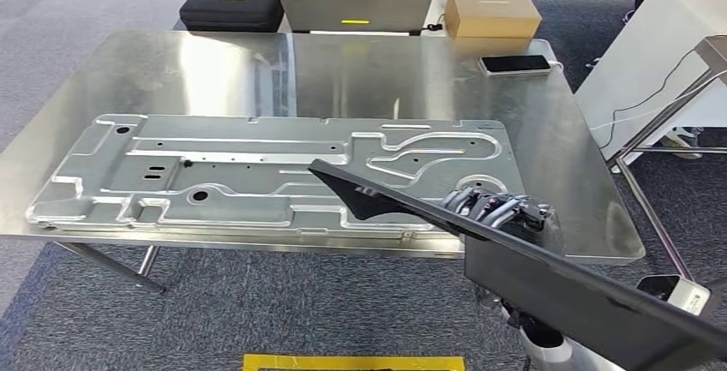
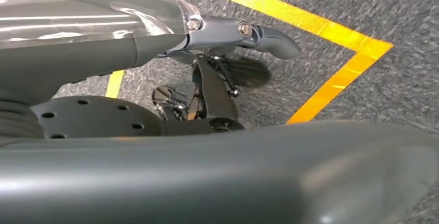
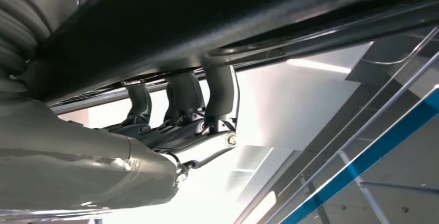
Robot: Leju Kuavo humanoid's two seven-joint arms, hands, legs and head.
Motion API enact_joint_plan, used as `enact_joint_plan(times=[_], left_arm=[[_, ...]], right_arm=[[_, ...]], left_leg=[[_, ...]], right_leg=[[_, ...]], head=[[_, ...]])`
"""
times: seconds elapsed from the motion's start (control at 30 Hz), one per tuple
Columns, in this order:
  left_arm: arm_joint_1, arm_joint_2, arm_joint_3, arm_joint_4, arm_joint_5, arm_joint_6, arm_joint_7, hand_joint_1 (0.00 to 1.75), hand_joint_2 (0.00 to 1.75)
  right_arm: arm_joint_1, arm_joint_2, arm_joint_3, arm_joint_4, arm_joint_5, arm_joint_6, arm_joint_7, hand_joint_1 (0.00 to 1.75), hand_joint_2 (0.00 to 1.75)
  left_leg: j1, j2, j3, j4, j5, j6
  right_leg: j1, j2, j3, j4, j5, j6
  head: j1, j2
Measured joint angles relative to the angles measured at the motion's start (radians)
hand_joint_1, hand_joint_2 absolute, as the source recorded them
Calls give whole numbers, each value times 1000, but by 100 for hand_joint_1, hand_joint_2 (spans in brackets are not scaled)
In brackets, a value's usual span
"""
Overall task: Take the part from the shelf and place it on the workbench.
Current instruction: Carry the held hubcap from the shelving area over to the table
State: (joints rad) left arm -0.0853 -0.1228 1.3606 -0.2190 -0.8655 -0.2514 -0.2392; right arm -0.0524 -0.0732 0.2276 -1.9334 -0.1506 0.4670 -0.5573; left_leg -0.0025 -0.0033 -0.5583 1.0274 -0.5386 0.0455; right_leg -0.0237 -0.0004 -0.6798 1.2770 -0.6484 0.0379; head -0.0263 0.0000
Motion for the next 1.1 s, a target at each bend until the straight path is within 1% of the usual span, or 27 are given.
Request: enact_joint_plan(times=[0.03,0.07,0.1,0.13,0.2,0.27,0.3,0.33,0.4,0.43,0.47,0.5,0.57,0.6,0.63,0.7,0.77,0.8,0.83,0.87,0.9,0.93,0.97,1.0,1.03,1.07,1.1], left_arm=[[0,0,0,0,0,0,0,0,175],[0,0,0,0,0,0,0,0,175],[0,0,0,0,0,0,0,0,175],[-1,0,0,0,0,0,0,0,175],[-4,0,-1,0,0,0,0,0,175],[-5,0,-1,0,0,0,0,0,175],[-5,0,-2,0,-1,0,0,0,175],[-5,0,-2,0,-1,0,0,0,175],[-4,0,-3,0,-2,0,0,0,175],[-3,0,-3,0,-2,0,0,0,175],[-1,0,-3,0,-2,0,0,0,175],[0,0,-3,0,-2,0,0,0,175],[0,0,-4,0,-2,0,0,0,175],[0,0,-4,0,-2,0,0,0,175],[0,0,-5,0,-2,-1,-1,0,175],[-2,0,-5,0,-3,-4,-2,0,175],[-2,0,-6,0,-6,-6,-3,0,175],[-1,-1,-6,0,-8,-7,-3,0,175],[-1,-1,-6,0,-11,-8,-3,0,175],[-1,-1,-6,0,-14,-7,-3,0,175],[-2,-2,-6,0,-16,-6,-2,0,175],[-2,-3,-7,0,-18,-5,-2,0,175],[-1,-4,-7,0,-19,-4,-1,0,175],[-1,-4,-8,0,-21,-2,-1,0,175],[0,-4,-9,0,-24,-1,-1,0,175],[0,-4,-11,0,-28,0,-1,0,175],[-1,-4,-15,0,-33,0,-1,0,175]], right_arm=[[0,1,1,0,2,-2,0,175,175],[0,2,1,0,3,-3,0,175,175],[0,3,2,0,4,-4,0,175,175],[0,5,2,0,6,-5,0,175,175],[0,8,2,-1,7,-6,-1,175,175],[0,10,2,-2,7,-7,-2,175,175],[-1,11,2,-2,7,-7,-2,175,175],[-1,12,2,-2,7,-6,-2,175,175],[-2,14,2,-2,7,-6,-2,175,175],[-1,14,2,-2,7,-6,-2,175,175],[-1,14,2,-1,7,-6,-2,175,175],[-1,14,2,-1,6,-6,-2,175,175],[-2,14,2,-1,5,-5,-2,175,175],[-4,14,2,-1,4,-5,-2,175,175],[-5,14,1,0,2,-3,-2,175,175],[-6,14,1,0,-2,0,-2,175,175],[-7,13,0,0,-5,3,-3,175,175],[-8,12,0,0,-6,5,-3,175,175],[-9,11,-1,0,-7,6,-3,175,175],[-10,9,-1,0,-7,7,-3,175,175],[-11,7,-1,2,-7,8,-3,175,175],[-11,5,-2,4,-7,10,-3,175,175],[-12,3,-2,7,-8,11,-2,175,175],[-15,2,-3,11,-8,12,1,175,175],[-21,1,-3,15,-7,12,7,175,175],[-31,1,-2,21,-6,11,17,175,175],[-47,1,-2,31,-4,9,29,175,175]], left_leg=[[0,0,9,0,-7,-3],[0,0,16,1,-14,-8],[-1,-1,21,4,-21,-14],[-2,-1,22,7,-25,-19],[-4,0,20,9,-29,-25],[-3,0,19,15,-38,-31],[-2,0,10,37,-52,-36],[0,0,-10,79,-75,-43],[8,0,-82,212,-126,-54],[11,0,-117,267,-138,-58],[13,0,-137,292,-131,-59],[14,0,-139,278,-104,-59],[14,0,-98,162,-19,-54],[12,0,-75,106,12,-50],[9,0,-58,66,25,-45],[4,0,-50,44,15,-35],[6,1,-43,30,9,-26],[8,1,-39,24,10,-22],[10,2,-33,17,10,-17],[9,3,-29,16,9,-14],[8,3,-27,16,7,-10],[7,3,-25,16,5,-7],[5,3,-21,16,2,-6],[5,2,-17,16,-1,-5],[4,2,-11,16,-5,-6],[4,1,-4,16,-10,-10],[2,1,1,18,-15,-14]], right_leg=[[0,0,20,-58,46,0],[0,-1,44,-118,82,-3],[2,-1,65,-171,105,-7],[4,0,78,-203,114,-12],[7,2,82,-219,106,-21],[3,1,85,-221,104,-29],[-1,0,88,-223,102,-33],[-4,-2,92,-224,100,-37],[-5,-4,97,-224,94,-42],[-5,-4,100,-224,91,-42],[-5,-4,104,-224,87,-42],[-5,-3,110,-224,83,-41],[-5,-1,127,-225,72,-37],[-4,0,134,-225,67,-33],[-3,0,138,-226,64,-29],[-2,1,137,-228,61,-18],[-3,0,138,-228,56,-7],[-3,-1,133,-214,45,-3],[-3,0,119,-181,27,-1],[-2,0,92,-127,2,-1],[-2,0,56,-63,-25,-1],[-1,0,21,-4,-42,0],[-1,0,-4,31,-42,1],[0,0,-10,28,-22,1],[0,0,2,-13,17,1],[0,0,26,-78,60,-1],[2,0,50,-139,92,-4]], head=[[0,0],[0,0],[0,0],[-1,0],[-1,0],[-1,0],[-2,0],[-2,0],[-3,0],[-3,0],[-3,0],[-3,0],[-3,0],[-3,0],[-3,0],[-4,0],[-3,0],[-3,0],[-3,0],[-3,0],[-3,0],[-3,0],[-3,0],[-3,0],[-3,0],[-3,0],[-3,0]])
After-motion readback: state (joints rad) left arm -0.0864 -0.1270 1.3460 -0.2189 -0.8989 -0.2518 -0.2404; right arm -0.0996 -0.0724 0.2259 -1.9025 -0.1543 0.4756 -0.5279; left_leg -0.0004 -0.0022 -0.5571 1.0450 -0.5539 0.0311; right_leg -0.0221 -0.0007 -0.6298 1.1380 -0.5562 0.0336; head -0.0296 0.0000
